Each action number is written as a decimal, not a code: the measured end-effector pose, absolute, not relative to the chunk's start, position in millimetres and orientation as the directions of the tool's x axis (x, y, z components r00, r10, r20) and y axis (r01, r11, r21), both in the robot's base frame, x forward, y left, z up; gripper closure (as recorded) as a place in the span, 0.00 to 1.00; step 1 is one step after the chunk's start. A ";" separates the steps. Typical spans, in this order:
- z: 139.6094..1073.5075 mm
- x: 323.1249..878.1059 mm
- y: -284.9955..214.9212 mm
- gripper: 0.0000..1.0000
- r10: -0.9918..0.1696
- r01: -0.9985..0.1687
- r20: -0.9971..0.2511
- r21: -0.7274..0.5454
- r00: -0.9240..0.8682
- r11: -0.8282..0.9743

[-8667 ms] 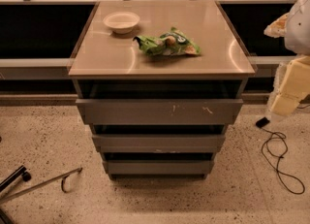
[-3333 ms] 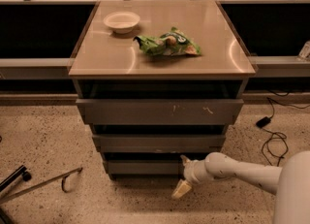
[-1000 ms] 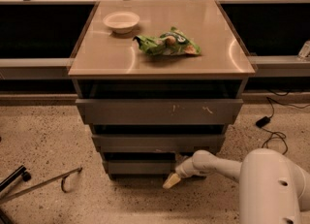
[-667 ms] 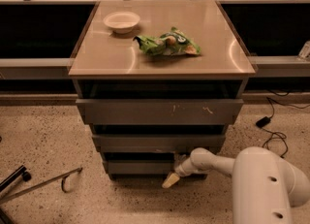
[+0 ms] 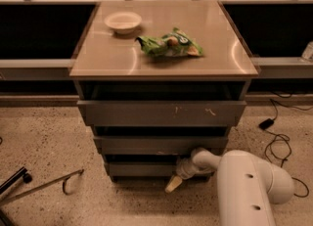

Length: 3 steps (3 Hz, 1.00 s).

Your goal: Open bottom drawer

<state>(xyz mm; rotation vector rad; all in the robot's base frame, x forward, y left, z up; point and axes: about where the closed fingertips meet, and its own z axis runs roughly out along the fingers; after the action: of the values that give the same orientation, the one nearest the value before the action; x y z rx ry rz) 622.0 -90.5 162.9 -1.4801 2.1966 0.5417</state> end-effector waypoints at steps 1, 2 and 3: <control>166.7 621.9 -90.4 0.00 -0.762 -0.932 -0.554 0.079 -0.335 0.353; 208.4 567.3 -104.4 0.00 -0.715 -0.915 -0.573 0.200 -0.400 0.351; 208.4 567.2 -104.3 0.00 -0.715 -0.915 -0.573 0.200 -0.400 0.351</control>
Offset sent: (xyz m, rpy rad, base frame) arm -0.1592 -0.0396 0.0779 0.1538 0.2799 0.0004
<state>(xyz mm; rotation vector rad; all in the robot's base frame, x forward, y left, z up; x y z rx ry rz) 567.2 -104.3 208.4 -1.4294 2.2324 0.7060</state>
